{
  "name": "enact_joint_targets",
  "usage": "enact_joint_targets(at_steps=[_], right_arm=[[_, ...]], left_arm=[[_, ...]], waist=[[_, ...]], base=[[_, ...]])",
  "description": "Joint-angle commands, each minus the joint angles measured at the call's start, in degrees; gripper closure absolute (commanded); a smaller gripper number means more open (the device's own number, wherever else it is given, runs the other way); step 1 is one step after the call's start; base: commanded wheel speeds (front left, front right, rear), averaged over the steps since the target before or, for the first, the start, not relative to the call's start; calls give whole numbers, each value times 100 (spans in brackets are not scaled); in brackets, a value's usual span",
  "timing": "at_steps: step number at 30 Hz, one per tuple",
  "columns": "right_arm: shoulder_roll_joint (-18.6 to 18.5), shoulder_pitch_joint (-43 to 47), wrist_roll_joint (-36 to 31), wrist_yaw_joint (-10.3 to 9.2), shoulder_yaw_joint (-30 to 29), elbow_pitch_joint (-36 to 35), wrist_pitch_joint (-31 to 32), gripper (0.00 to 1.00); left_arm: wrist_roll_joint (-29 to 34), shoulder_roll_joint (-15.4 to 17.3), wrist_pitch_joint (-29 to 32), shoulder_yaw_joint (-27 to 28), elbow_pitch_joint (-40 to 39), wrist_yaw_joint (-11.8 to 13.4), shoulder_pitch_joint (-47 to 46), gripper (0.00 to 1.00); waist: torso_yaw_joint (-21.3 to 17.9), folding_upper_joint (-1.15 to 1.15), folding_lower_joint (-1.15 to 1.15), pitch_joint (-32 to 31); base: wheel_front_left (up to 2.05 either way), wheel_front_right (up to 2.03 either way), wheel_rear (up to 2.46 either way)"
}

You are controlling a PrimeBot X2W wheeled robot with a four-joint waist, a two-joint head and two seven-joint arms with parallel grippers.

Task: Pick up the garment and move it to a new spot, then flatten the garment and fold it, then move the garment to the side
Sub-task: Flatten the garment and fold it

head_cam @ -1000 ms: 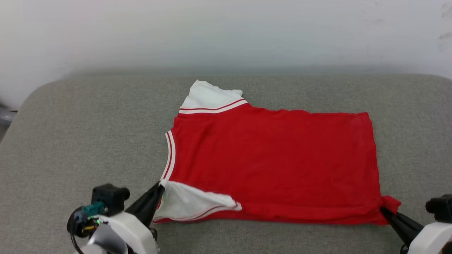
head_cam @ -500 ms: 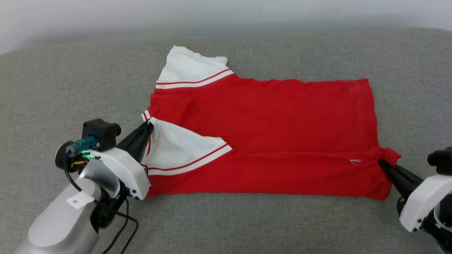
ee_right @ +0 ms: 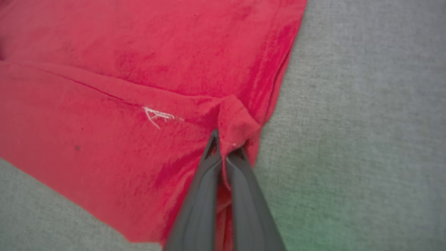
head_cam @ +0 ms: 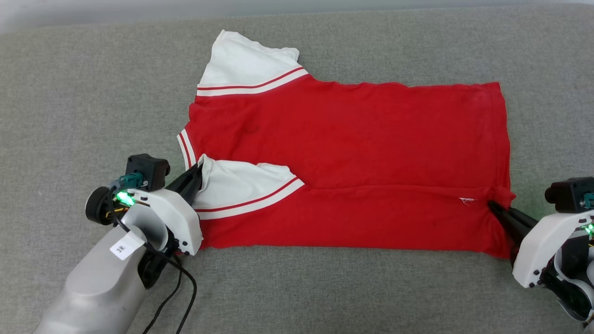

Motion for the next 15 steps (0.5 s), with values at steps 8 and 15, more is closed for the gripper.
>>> enact_joint_targets(at_steps=[8,15], right_arm=[[82,-94,-23,-6,148,132,-330,0],[11,156,-34,-6,29,-117,-561,0]], left_arm=[[-62,-133,-225,-146,601,-93,-261,0],[-130,45,-173,-257,564,-123,-554,0]], waist=[[15,0,-1,-211],[119,0,-1,-516]], base=[[0,0,0],[0,0,0]])
